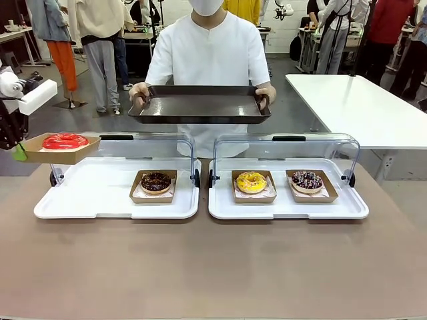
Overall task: Provide the desired donut to the person.
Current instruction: Pick up and lift the Paper togo box containing the Donut pointed at by the person.
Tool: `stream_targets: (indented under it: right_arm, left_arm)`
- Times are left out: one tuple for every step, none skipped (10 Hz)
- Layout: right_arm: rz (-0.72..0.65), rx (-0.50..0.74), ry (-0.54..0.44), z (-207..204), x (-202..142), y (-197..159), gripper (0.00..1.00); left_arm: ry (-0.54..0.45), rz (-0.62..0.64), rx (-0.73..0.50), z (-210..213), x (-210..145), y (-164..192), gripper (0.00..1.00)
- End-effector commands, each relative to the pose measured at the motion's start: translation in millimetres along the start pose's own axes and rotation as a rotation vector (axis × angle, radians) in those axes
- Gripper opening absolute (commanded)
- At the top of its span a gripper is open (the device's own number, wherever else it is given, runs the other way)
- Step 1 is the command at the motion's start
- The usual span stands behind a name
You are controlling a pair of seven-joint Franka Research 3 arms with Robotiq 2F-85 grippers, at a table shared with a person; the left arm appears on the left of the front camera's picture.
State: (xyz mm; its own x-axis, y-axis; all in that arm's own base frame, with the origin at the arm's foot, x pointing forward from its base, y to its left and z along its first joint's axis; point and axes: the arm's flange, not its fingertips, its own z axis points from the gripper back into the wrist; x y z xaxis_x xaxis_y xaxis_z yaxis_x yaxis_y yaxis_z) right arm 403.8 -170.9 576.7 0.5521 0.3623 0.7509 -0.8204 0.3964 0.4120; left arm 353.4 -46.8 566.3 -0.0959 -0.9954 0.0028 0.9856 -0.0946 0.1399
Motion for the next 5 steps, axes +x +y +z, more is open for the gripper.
stream_targets:
  right_arm:
    - [0.002,0.003,-0.005,-0.5,-0.6,0.8,1.0]
    - [0.002,0.003,-0.005,-0.5,-0.6,0.8,1.0]
    - [0.002,0.003,-0.005,-0.5,-0.6,0.8,1.0]
    - [0.002,0.003,-0.005,-0.5,-0.6,0.8,1.0]
    - [0.002,0.003,-0.005,-0.5,-0.6,0.8,1.0]
  left_arm:
    - [0.007,0.007,0.017,-0.6,0.9,-2.2,0.0]
    - [0.007,0.007,0.017,-0.6,0.9,-2.2,0.0]
    - [0.007,0.007,0.017,-0.6,0.9,-2.2,0.0]
    - [0.007,0.007,0.017,-0.6,0.9,-2.2,0.0]
    - [0.007,0.007,0.017,-0.6,0.9,-2.2,0.0]
